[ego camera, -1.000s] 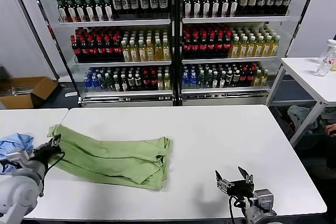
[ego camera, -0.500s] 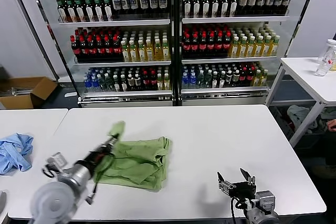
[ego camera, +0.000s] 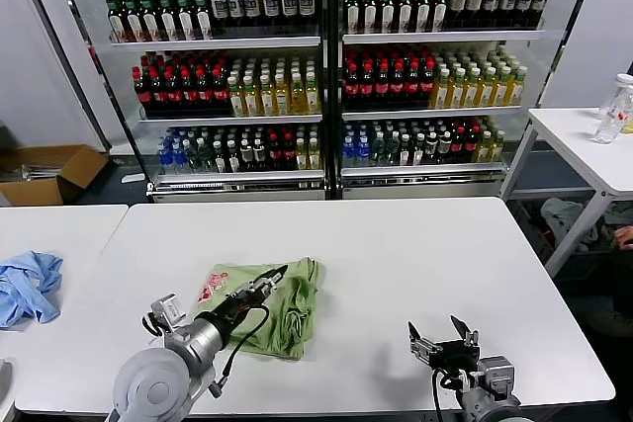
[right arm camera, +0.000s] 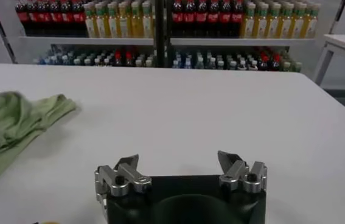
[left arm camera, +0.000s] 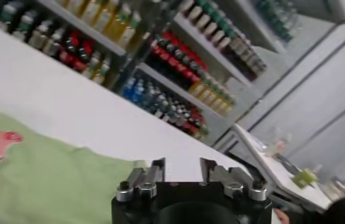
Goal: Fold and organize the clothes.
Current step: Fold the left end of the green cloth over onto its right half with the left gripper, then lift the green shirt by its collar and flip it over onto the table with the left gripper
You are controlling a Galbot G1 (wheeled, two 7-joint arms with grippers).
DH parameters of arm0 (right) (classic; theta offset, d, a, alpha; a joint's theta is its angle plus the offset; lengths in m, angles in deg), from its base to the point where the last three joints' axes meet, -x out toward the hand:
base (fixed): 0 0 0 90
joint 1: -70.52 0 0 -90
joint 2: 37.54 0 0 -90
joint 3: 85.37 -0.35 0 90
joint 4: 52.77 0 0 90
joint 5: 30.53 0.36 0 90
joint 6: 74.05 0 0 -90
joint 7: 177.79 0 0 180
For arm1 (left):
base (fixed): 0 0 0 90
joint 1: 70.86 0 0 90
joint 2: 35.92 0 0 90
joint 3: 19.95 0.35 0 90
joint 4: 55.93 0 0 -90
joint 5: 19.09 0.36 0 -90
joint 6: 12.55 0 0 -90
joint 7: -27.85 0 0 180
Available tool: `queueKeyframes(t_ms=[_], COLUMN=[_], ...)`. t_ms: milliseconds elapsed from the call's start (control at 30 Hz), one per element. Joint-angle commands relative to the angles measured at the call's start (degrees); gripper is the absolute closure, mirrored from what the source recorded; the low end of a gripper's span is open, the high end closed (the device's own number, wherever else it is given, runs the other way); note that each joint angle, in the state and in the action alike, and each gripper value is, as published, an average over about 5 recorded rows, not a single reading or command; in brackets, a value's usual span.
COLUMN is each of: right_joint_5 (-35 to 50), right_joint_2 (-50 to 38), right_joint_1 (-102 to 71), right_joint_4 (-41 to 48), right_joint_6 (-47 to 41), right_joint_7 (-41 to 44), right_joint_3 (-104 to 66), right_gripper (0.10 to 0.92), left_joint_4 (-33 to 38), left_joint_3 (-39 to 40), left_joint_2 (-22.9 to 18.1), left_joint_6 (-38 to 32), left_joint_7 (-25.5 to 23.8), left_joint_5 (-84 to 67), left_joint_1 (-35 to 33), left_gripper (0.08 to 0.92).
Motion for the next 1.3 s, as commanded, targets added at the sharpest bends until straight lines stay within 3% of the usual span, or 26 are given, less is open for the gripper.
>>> queueKeyframes(t_ms=[33,200,333,467,567,733,933,1300], right_joint_5=[0.0,-0.1,-0.2,-0.2,-0.2,0.0,0.0,0.4], right_joint_2=[0.4,0.8,0.7,0.6,0.4,-0.1,-0.2,-1.0], right_joint_1=[0.7,1.1,1.5,1.6,1.2,0.4,-0.2,-0.1], right_joint_4=[0.9,1.4,1.7,1.7,1.3,0.4,-0.2,-0.5], right_joint_6=[0.0,0.2,0.2,0.1,0.1,0.1,0.1,0.0], right_joint_7=[0.0,0.1,0.1,0.0,0.1,0.1,0.1,0.0], right_joint_3=[0.2,0.7,0.9,0.8,0.5,-0.3,-1.0,-1.1], right_gripper=[0.203,0.203,0.203,0.203,0.203,0.203,0.203,0.203], left_joint_4=[3.5,-8.9,-16.6,-19.2,-18.1,-16.8,-18.2,-19.6], left_joint_3=[-6.2,-11.8,-10.3,-6.9,-5.5,-5.4,-5.7,-8.9], left_joint_2=[2.3,5.2,5.8,4.7,3.9,3.3,3.3,1.9], left_joint_6=[-1.1,-4.1,-4.8,-4.4,-1.9,3.5,4.7,5.1], left_joint_7=[-2.3,-0.7,-1.0,-2.3,-4.5,-8.4,-9.4,-9.7], left_joint_5=[7.5,23.1,28.0,31.7,29.3,22.0,17.8,3.9], left_joint_1=[-4.5,-5.4,-3.8,-2.9,-3.0,-2.9,-2.5,-2.1], left_gripper=[0.523,0.376,0.264,0.188,0.179,0.177,0.193,0.492])
